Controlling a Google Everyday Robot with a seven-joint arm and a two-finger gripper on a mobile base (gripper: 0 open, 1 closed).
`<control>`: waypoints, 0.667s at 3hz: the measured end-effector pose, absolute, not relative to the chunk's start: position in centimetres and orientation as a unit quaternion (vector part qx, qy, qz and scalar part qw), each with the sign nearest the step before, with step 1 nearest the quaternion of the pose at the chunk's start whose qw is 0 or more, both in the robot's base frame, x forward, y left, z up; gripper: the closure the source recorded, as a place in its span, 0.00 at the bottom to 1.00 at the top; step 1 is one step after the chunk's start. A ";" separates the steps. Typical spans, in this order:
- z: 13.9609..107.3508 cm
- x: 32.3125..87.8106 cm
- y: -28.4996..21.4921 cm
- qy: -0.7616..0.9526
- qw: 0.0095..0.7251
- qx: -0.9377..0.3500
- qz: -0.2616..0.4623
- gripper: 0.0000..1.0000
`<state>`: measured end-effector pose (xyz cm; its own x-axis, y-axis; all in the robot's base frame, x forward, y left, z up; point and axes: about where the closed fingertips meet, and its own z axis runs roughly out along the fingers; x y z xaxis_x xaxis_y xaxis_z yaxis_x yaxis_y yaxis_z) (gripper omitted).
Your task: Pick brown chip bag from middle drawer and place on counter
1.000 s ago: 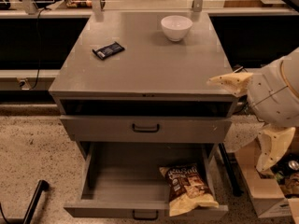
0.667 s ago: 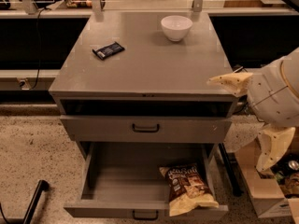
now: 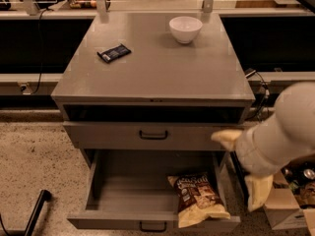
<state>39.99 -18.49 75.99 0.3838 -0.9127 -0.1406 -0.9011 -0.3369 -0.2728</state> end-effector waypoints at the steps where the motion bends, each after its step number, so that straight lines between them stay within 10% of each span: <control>1: 65.3 37.9 -20.1 0.558 0.118 -0.820 0.036 0.00; 2: 63.7 37.5 -20.1 0.558 0.115 -0.820 0.050 0.00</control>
Offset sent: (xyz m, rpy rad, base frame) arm -0.0199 -0.0154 -0.1006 0.0011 0.1230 0.0096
